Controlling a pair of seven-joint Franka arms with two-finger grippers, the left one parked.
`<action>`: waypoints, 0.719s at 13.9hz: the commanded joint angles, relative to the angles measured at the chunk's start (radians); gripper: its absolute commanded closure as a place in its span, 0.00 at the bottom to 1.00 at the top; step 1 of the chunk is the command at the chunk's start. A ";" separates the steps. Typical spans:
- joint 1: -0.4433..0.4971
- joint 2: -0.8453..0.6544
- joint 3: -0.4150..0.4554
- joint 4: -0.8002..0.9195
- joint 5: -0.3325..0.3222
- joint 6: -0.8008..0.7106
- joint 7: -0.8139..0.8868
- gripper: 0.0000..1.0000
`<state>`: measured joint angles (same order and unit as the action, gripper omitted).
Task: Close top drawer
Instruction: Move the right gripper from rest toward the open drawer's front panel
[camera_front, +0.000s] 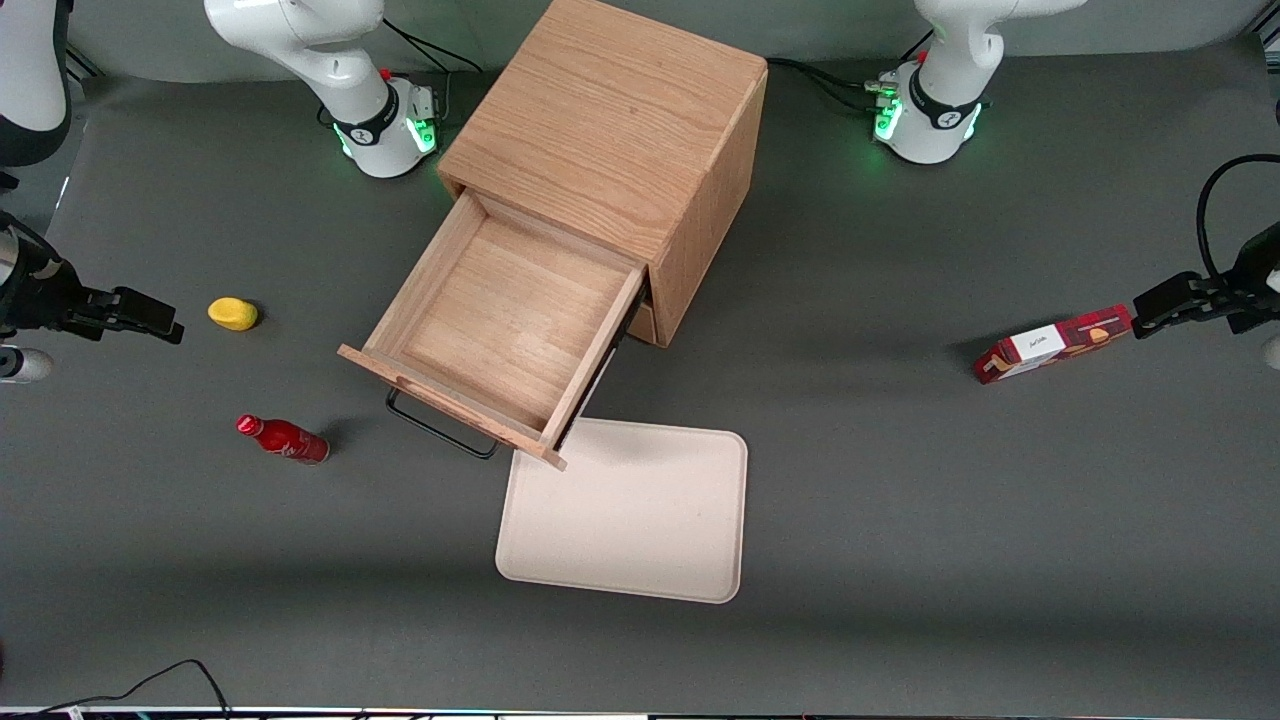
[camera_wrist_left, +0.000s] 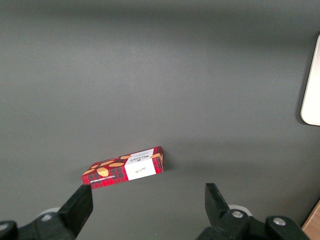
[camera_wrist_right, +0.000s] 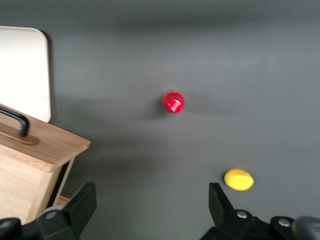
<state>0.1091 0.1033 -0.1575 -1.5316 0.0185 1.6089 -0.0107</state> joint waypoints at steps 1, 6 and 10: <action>0.014 0.146 -0.005 0.198 0.063 -0.024 -0.080 0.00; 0.009 0.292 -0.005 0.367 0.220 -0.011 -0.152 0.00; -0.020 0.346 -0.004 0.381 0.394 -0.003 -0.343 0.00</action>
<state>0.1102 0.4043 -0.1562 -1.2023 0.3215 1.6137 -0.2532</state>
